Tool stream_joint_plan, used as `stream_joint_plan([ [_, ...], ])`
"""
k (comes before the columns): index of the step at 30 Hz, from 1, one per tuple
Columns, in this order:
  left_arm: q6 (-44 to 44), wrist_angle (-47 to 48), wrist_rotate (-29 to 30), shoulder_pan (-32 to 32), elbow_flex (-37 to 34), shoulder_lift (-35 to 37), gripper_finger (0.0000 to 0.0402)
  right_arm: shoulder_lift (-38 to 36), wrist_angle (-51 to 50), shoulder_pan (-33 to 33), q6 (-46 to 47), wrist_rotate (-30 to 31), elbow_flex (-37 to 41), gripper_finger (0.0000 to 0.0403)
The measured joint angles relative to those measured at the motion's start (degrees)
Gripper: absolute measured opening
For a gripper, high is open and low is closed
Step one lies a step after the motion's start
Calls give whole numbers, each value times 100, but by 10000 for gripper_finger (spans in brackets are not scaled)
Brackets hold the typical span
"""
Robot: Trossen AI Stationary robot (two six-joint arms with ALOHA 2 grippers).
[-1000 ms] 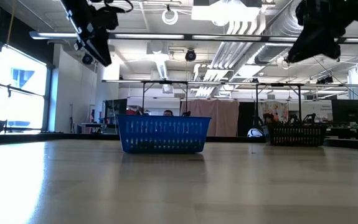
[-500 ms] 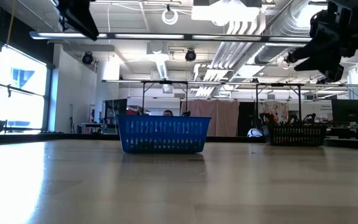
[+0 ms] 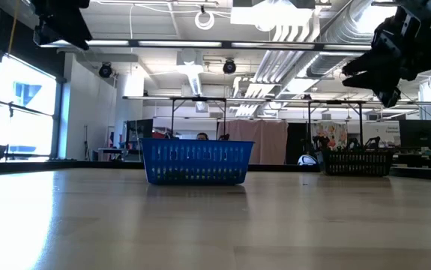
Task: Sort crayons
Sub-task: Return to Home Position
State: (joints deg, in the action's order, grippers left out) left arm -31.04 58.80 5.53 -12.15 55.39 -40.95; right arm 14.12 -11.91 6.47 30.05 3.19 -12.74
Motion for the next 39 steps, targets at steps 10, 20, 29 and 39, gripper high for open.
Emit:
stream_joint_plan([
  [10,-892,13,-91,549,-574,286,99,-2,1305,-239,459,-14,873,130],
  [20,-1137,29,-37,989,-799,388,99,-1,2436,-403,189,160,1214,130],
  [29,-1090,212,-27,1178,-799,390,99,-2,2426,-401,-47,705,1216,130],
  [39,-1178,263,-14,1276,-799,391,99,3,2375,-397,203,1130,1218,130],
])
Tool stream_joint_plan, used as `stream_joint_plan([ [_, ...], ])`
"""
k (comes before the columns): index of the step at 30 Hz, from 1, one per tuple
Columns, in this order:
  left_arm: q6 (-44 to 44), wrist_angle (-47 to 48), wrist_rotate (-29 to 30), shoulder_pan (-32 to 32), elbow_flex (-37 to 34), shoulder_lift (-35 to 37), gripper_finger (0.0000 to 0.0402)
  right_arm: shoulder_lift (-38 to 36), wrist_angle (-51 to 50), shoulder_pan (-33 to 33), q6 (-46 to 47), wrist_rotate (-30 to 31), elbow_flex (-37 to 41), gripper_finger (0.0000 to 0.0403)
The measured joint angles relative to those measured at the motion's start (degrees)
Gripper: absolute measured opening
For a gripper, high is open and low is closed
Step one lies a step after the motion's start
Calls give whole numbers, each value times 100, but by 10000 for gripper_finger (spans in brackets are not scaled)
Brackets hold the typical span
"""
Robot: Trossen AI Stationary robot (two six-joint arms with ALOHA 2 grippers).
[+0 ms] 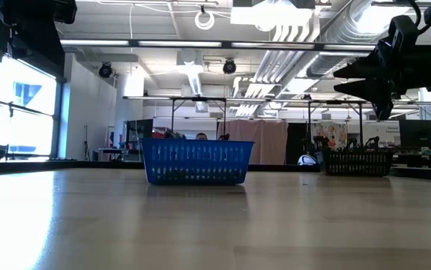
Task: Sort crayons
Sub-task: Return to Home Position
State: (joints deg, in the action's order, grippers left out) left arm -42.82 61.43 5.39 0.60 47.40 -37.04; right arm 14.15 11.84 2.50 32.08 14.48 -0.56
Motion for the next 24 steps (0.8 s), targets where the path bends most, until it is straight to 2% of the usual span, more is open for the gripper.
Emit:
stream_joint_plan([
  [10,260,14,469,0,0,-2,99,-66,-23,-9,62,-5,0,130],
  [16,752,32,763,-2,0,-2,99,-634,-328,2,87,-18,0,130],
  [24,1345,32,787,-2,0,-2,99,-1322,-452,175,91,-37,2,130],
])
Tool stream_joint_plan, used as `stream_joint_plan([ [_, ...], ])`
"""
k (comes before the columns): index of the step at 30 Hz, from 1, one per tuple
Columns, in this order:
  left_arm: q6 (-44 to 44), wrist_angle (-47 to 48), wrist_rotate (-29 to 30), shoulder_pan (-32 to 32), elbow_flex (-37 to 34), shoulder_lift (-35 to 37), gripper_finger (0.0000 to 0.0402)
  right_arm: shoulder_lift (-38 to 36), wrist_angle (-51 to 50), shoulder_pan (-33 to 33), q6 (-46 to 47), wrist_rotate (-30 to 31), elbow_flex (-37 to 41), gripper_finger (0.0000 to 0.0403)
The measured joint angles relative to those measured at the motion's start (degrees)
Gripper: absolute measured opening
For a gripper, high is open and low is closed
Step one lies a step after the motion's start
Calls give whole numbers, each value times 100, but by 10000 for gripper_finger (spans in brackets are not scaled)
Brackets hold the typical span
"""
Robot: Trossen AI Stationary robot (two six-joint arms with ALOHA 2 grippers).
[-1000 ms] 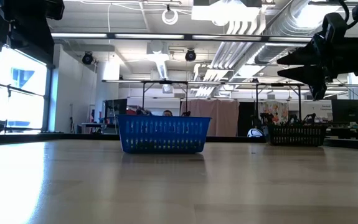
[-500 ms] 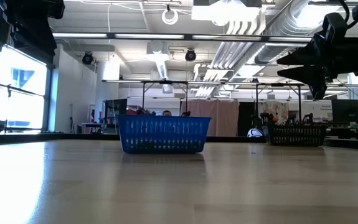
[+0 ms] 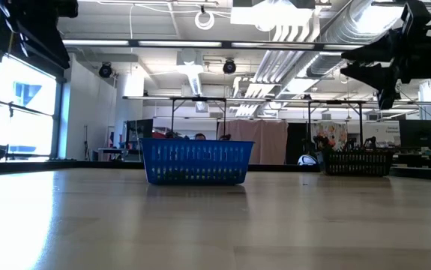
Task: Sort crayons
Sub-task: Return to Home Position
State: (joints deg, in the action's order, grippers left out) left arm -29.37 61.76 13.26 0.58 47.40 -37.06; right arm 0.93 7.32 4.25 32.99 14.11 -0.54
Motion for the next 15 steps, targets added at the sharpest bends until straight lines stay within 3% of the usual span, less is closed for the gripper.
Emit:
stream_joint_plan([
  [7,653,-8,-7,0,0,0,99,-56,-38,200,0,2,2,130],
  [12,543,-65,53,0,2,0,99,-55,-114,221,0,2,2,130],
  [15,548,-594,358,18,-264,66,99,-55,-112,221,1,2,2,130],
])
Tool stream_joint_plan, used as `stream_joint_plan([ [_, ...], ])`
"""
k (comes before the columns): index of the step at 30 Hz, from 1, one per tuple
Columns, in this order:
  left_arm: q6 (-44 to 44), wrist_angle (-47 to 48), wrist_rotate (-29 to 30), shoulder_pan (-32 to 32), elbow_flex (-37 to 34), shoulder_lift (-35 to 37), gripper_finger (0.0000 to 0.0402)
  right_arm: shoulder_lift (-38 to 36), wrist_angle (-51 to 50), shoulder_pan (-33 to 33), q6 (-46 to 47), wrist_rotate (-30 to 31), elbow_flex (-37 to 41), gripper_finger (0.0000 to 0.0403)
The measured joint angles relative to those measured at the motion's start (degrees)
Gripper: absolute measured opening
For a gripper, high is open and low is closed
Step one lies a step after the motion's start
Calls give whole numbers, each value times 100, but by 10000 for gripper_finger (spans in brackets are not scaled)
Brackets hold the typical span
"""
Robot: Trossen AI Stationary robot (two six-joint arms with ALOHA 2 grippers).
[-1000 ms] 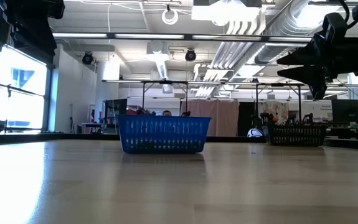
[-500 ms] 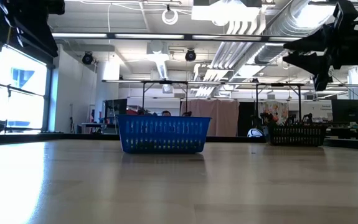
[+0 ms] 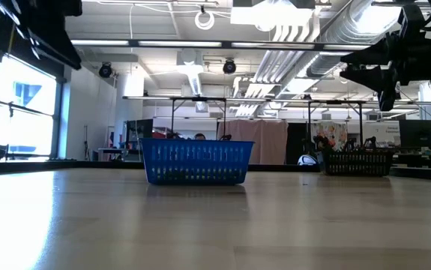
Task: Sort crayons
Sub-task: Return to Home Position
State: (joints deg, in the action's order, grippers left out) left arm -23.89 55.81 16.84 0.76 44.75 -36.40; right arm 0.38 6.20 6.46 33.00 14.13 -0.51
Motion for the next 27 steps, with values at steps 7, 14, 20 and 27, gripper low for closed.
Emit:
stream_joint_plan([
  [7,158,-1588,-385,258,-1530,528,99,0,-2,0,1,2,0,130],
  [14,-645,-3323,-523,409,-2391,842,99,0,-26,0,1,2,0,130],
  [20,-894,-5234,-446,415,-3763,1522,99,2,-50,0,1,2,0,130],
  [27,-894,-5929,-607,412,-4396,2064,99,2,-107,-2,1,2,0,130],
])
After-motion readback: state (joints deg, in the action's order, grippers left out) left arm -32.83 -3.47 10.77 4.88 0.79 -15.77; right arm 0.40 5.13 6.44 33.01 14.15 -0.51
